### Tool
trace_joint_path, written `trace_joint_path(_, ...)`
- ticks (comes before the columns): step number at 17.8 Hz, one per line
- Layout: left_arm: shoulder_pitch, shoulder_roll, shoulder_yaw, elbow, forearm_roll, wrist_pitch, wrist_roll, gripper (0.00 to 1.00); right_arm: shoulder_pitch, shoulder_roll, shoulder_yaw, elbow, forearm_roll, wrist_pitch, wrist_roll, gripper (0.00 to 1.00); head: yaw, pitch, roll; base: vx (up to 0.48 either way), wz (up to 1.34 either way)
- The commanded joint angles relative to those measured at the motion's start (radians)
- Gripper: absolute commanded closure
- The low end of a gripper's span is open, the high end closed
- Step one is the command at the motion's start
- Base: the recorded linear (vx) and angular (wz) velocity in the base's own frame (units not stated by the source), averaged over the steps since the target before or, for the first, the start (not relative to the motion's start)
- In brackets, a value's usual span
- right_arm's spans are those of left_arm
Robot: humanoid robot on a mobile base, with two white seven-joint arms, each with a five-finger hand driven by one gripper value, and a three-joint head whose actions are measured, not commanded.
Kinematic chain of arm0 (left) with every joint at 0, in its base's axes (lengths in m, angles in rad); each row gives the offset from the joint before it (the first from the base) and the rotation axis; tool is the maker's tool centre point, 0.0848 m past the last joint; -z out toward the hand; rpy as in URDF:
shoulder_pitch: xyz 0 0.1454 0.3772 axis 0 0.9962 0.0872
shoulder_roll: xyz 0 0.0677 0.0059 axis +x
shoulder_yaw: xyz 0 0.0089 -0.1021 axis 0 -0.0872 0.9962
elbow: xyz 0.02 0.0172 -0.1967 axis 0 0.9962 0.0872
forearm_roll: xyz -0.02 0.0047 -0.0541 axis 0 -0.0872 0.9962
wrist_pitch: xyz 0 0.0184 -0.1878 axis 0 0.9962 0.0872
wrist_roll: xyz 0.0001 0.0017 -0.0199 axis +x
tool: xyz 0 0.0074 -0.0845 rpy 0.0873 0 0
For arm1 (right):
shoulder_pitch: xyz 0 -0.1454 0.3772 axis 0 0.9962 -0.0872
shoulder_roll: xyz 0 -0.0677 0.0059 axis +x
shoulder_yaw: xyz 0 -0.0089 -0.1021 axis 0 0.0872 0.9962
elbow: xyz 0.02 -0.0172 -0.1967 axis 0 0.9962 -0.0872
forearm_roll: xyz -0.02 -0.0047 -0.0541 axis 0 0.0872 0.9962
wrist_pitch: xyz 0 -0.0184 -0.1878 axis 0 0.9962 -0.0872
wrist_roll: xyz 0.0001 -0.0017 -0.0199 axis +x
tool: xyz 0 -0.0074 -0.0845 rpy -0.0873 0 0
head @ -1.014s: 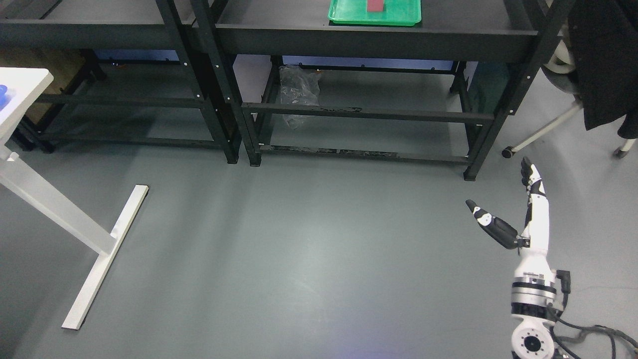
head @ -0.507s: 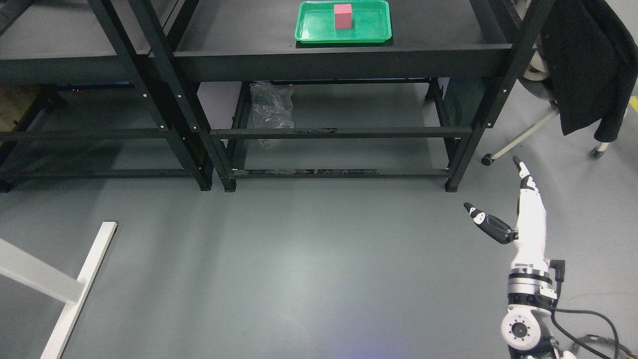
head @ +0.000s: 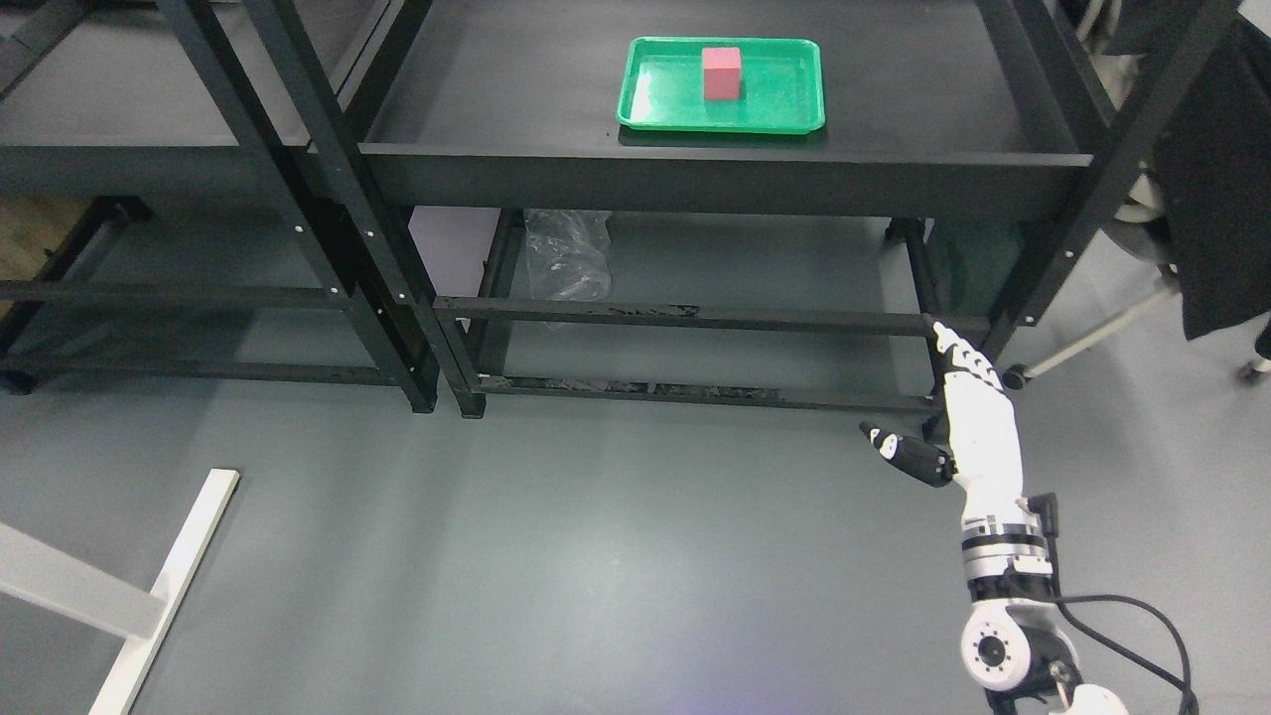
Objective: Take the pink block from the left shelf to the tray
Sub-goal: 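Drive toward the shelf and reach the right hand over the green tray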
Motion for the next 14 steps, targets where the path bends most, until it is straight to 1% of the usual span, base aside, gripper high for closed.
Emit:
trace_joint_path(1,-0.031,0.017,0.000,-0.017,0.000,0.000,0.000,0.00,-0.038,-0.006,0.031,-0.002,0.591,0.003,-0.047,0.01,0.0000,0.000,0.000,0.335,0.31)
trace_joint_path(3,-0.029,0.017,0.000,-0.017,0.000,0.000,0.000,0.00,-0.053,0.001,0.031,-0.002,0.591,0.004,-0.196,0.01,0.0000,0.000,0.000,0.306,0.30)
trace_joint_path(5,-0.031,0.017,0.000,-0.017,0.000,0.000,0.000,0.00,-0.062,0.001,0.041,0.000,0.591,0.003,-0.221,0.01,0.0000,0.000,0.000,0.277,0.27)
trace_joint_path(7,-0.029,0.017,0.000,-0.017,0.000,0.000,0.000,0.00,-0.070,0.001,0.067,0.006,0.609,-0.004,-0.212,0.01,0.0000,0.000,0.000,0.310,0.24)
trace_joint_path(8,-0.029,0.017,0.000,-0.017,0.000,0.000,0.000,0.00,-0.075,0.001,0.084,0.015,0.635,-0.004,-0.183,0.01,0.0000,0.000,0.000,0.315,0.20)
trace_joint_path(10,-0.029,0.017,0.000,-0.017,0.000,0.000,0.000,0.00,-0.082,0.001,0.092,0.038,0.713,-0.004,-0.079,0.01,0.0000,0.000,0.000,0.301,0.17)
trace_joint_path(11,-0.029,0.017,0.000,-0.017,0.000,0.000,0.000,0.00,-0.082,0.001,0.092,0.038,0.747,-0.001,-0.062,0.01,0.0000,0.000,0.000,0.287,0.15)
trace_joint_path(14,-0.029,0.017,0.000,-0.017,0.000,0.000,0.000,0.00,-0.082,0.001,0.094,0.038,0.752,0.009,-0.063,0.01,0.0000,0.000,0.000,0.329,0.06)
